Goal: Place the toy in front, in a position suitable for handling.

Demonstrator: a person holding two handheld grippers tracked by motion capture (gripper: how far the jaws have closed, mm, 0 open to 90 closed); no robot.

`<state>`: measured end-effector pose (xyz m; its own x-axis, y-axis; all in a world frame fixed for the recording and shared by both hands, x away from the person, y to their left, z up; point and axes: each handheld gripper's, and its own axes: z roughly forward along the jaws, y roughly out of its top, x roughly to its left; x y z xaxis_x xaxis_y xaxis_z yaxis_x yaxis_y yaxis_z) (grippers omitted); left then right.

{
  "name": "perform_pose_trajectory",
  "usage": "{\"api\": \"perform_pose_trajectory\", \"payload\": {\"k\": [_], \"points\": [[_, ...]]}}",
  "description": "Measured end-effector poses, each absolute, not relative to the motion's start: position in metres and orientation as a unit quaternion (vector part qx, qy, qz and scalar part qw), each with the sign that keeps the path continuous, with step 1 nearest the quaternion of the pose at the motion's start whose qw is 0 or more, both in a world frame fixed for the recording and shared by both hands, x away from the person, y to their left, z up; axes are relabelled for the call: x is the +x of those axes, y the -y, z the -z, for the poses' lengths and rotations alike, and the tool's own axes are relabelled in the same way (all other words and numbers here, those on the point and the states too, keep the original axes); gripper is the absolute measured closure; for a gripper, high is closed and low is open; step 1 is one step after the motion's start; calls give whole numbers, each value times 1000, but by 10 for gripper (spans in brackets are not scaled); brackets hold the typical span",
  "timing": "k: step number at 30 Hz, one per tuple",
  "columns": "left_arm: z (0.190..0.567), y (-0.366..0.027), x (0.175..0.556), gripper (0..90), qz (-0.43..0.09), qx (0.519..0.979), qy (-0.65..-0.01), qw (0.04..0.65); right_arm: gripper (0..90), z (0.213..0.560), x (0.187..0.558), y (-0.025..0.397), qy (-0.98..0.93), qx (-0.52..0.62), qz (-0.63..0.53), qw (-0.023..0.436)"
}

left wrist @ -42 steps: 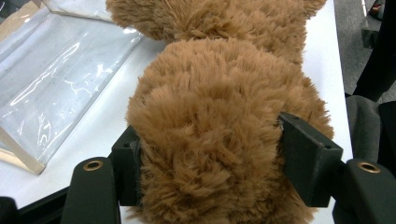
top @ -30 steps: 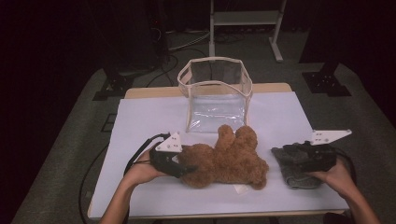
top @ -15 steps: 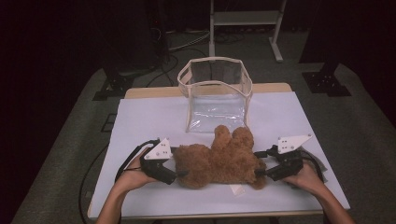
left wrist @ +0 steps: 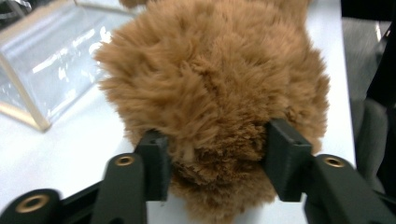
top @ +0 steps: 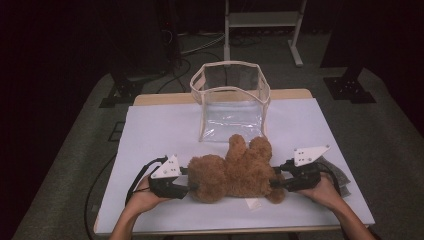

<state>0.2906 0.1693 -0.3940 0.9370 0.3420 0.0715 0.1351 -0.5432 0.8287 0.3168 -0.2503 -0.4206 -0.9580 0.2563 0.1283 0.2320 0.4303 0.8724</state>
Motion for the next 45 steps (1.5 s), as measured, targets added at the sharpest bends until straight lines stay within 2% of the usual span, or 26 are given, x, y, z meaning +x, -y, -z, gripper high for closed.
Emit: {"api": "perform_pose_trajectory", "payload": {"k": [3,8,11,27,28,29,30,32,36,38,39,40,41,45], "points": [[385,-171,292,540,-105,859,-140,480,654,417,317,250,-841,143,-522,6],[380,-167,293,553,-94,869,-141,465,689,402,313,241,-851,136,-508,7],[376,-168,290,568,-79,862,-139,481,714,395,311,239,-851,134,-507,3],[373,-174,274,557,-50,872,-136,468,726,378,287,235,-853,129,-505,-26],[375,-175,280,514,-73,872,-145,462,714,383,291,236,-856,146,-496,-20],[375,-175,280,481,-73,872,-145,462,714,383,291,236,-856,146,-496,-20],[376,-177,286,481,-90,869,-151,463,697,385,294,237,-855,153,-495,-13],[376,-180,293,415,-101,859,-162,474,657,392,313,245,-850,181,-494,19],[375,-180,296,384,-119,862,-153,469,616,392,322,249,-840,175,-513,17],[374,-180,293,351,-127,862,-150,467,580,389,323,249,-843,155,-514,35],[374,-183,291,333,-135,860,-147,469,530,387,321,251,-845,136,-515,45],[374,-184,289,333,-138,858,-146,473,530,387,321,251,-845,136,-515,45],[374,-188,284,316,-143,856,-148,474,463,388,317,253,-848,117,-513,57],[375,-189,273,275,-155,858,-135,471,410,394,314,254,-853,96,-508,71]]}}
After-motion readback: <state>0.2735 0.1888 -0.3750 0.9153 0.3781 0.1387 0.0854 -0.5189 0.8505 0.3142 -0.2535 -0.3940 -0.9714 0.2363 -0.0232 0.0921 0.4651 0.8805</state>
